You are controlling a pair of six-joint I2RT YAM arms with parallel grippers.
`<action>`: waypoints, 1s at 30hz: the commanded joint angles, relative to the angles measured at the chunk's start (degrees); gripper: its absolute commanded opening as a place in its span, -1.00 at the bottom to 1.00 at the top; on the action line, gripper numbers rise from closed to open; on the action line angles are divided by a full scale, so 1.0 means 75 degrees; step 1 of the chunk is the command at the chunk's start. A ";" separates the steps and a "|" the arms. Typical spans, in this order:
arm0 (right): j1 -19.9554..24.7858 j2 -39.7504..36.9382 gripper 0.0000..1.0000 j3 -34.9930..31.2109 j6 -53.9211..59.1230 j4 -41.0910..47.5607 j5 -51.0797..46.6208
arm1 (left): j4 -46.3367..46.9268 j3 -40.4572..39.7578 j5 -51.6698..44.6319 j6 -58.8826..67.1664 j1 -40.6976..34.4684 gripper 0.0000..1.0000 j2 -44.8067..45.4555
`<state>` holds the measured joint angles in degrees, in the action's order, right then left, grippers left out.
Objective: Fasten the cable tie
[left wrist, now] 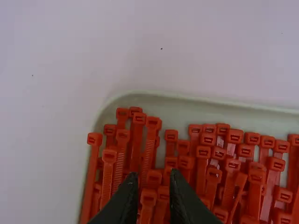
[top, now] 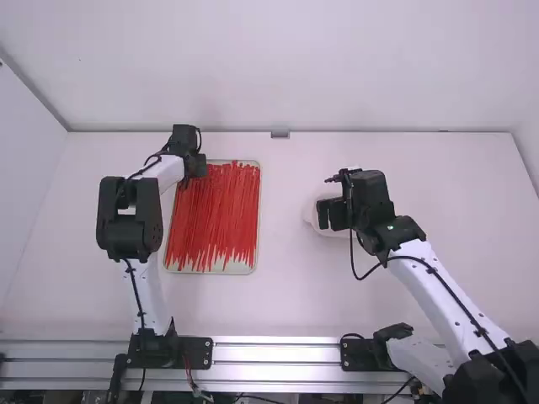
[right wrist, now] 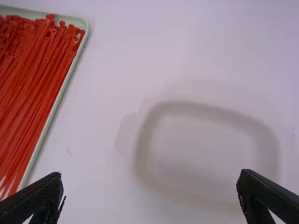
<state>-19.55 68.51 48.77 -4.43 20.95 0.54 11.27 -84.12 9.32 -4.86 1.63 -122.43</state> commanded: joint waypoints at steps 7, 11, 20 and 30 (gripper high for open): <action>-0.0044 0.0064 0.98 -0.0009 -0.0003 -0.0017 -0.0026 | 0.0050 0.0026 0.0111 0.0058 0.0085 -0.62 -0.0122; -0.0044 0.0064 0.98 -0.0009 -0.0003 -0.0015 -0.0026 | 0.0102 0.0035 0.0108 0.0050 0.0085 -0.65 -0.0122; -0.0044 0.0064 0.97 -0.0009 -0.0003 -0.0026 -0.0073 | -0.0399 0.0458 0.0105 0.0029 0.0085 -0.63 -0.0122; -0.0044 0.0064 0.98 -0.0009 -0.0006 0.0009 -0.0061 | -0.0399 0.0478 0.0300 0.0213 0.0093 -0.66 -0.0122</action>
<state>-19.55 68.51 48.77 -4.49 20.80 0.23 8.10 -80.88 10.48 -4.56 1.67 -122.48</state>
